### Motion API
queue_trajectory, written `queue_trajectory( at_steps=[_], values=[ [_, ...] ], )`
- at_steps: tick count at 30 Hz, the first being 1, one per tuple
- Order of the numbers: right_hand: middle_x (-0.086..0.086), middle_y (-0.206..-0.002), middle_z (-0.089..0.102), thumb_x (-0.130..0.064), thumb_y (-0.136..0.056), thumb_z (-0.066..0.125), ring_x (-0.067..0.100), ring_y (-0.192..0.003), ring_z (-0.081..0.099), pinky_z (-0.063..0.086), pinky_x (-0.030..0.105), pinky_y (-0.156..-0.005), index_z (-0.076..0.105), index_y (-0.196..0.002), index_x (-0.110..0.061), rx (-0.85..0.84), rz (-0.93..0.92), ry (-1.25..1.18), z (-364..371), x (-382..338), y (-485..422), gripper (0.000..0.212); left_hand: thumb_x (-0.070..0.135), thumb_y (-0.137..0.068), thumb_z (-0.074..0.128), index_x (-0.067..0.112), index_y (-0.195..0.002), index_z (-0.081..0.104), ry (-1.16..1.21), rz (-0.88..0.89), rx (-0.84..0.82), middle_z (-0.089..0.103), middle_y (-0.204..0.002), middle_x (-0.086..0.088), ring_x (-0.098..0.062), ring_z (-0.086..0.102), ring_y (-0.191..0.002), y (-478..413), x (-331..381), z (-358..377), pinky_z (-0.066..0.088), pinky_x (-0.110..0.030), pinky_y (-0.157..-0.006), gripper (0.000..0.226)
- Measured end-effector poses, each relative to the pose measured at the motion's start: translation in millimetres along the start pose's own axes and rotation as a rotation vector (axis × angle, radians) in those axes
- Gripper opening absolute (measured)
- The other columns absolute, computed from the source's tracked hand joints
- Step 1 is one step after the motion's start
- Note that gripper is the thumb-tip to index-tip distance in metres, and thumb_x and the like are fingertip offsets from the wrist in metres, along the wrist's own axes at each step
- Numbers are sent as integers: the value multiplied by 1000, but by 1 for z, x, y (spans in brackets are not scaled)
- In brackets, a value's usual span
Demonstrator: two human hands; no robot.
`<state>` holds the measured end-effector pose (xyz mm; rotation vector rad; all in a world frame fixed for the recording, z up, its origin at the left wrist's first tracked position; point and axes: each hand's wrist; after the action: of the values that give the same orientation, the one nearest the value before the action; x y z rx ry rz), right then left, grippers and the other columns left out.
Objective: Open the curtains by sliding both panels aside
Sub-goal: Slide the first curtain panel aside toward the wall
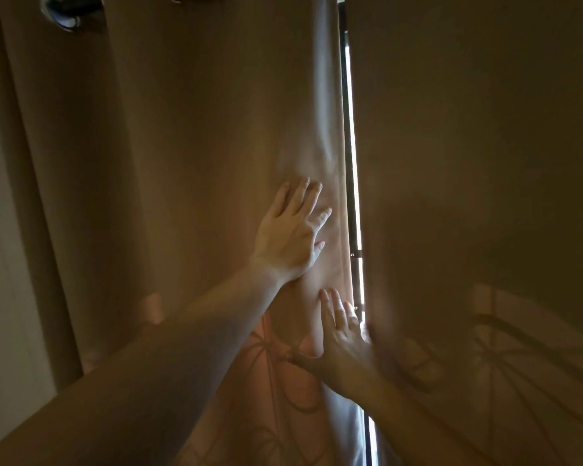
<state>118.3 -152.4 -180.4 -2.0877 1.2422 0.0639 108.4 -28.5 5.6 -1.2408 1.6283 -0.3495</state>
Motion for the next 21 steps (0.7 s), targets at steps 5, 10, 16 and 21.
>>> queue_trajectory(
  at_steps=[5, 10, 16, 21],
  values=[
    [-13, -172, -32, -106, -65, 39, 20, -161, -19, 14, 56, -131, -36, -157, -36, -119, -21, -38, 15, -11, -17, 138, 56, -104, 56, 28, -163, 49, -67, -5, 21, 24, -182, -12, -36, 15, -171, 9, -25, 16, 10, -56, -139, 65],
    [-17, -163, -43, -105, -67, 42, 21, -158, -26, 16, 55, -131, -43, -152, -38, -171, -35, -62, 39, -34, -37, 138, 50, -100, 64, 26, -159, 55, -104, -71, 10, 31, -179, -13, -37, 22, -169, 19, -48, 27, 4, -53, -138, 64],
    [0, -174, -29, -88, -77, 62, 24, -158, -27, -8, 46, -130, -28, -162, -26, -156, -82, -134, 72, -79, -64, 139, 50, -96, 70, 25, -159, 54, -147, -65, -38, 26, -180, -16, -38, 18, -169, 35, -91, 41, 3, -54, -139, 69],
    [-3, -172, -31, -105, -65, 44, 12, -143, -44, -19, 38, -121, -30, -162, -26, -147, -149, -162, 102, -117, -84, 145, 48, -103, 63, 27, -164, 47, -143, -76, -62, 15, -183, -14, -37, 9, -171, 54, -133, 53, -4, -54, -139, 67]
  ],
)
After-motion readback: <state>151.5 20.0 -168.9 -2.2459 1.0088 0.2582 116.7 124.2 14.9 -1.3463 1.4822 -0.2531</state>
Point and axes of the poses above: each hand's wrist, its own y-axis away from the middle knuckle, its own z-axis out of the palm, x = y × z
